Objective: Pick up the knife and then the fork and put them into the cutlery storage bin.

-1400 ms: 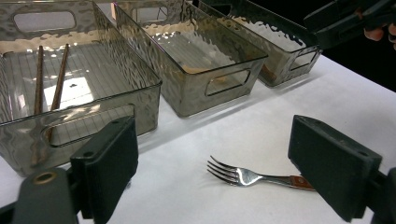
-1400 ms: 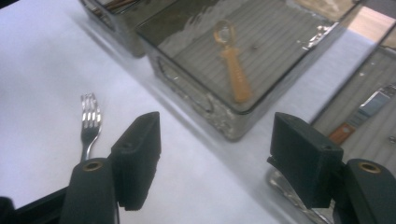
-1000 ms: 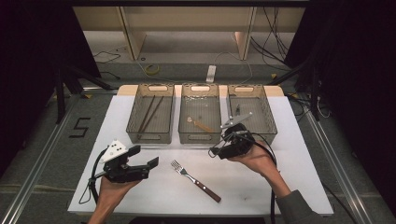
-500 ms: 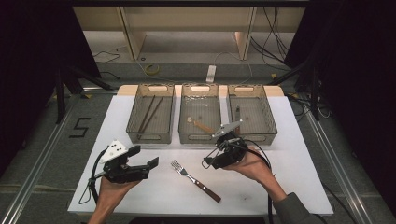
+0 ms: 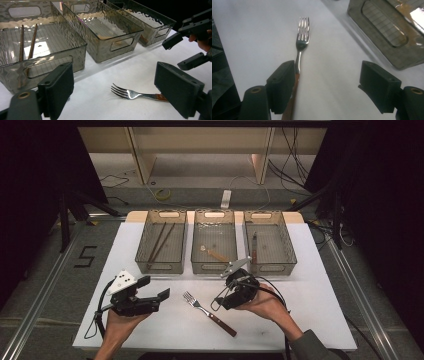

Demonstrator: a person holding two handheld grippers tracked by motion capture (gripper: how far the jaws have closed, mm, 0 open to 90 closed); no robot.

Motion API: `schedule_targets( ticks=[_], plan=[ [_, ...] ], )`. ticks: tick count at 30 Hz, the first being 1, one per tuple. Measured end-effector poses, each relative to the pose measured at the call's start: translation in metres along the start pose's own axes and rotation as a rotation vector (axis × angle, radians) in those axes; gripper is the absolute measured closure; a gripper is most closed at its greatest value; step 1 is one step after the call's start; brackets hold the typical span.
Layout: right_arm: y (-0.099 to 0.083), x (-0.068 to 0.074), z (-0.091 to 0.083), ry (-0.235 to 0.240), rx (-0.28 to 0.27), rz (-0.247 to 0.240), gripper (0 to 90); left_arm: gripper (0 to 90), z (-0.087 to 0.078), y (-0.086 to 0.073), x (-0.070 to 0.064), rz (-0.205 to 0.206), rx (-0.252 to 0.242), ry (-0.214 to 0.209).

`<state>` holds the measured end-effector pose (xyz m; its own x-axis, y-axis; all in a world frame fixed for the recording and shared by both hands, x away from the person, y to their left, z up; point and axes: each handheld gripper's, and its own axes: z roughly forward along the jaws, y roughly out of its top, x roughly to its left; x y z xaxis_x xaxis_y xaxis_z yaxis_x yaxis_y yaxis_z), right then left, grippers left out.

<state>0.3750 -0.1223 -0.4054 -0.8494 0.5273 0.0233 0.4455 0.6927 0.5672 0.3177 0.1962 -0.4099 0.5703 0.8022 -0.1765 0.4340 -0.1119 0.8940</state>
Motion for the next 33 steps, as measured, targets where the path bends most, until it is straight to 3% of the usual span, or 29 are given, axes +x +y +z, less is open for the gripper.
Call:
schedule_targets(
  ticks=[23, 33],
  plan=[
    [-0.013, 0.022, 0.033, 0.034, 0.120, -0.048, 34.3, 15.7, 0.000, 0.000, -0.001, 0.001, 0.002, -0.002],
    [-0.015, 0.024, 0.039, 0.043, 0.127, -0.063, 39.9, 15.7, 0.000, 0.000, 0.000, 0.001, 0.002, -0.002]
  ],
)
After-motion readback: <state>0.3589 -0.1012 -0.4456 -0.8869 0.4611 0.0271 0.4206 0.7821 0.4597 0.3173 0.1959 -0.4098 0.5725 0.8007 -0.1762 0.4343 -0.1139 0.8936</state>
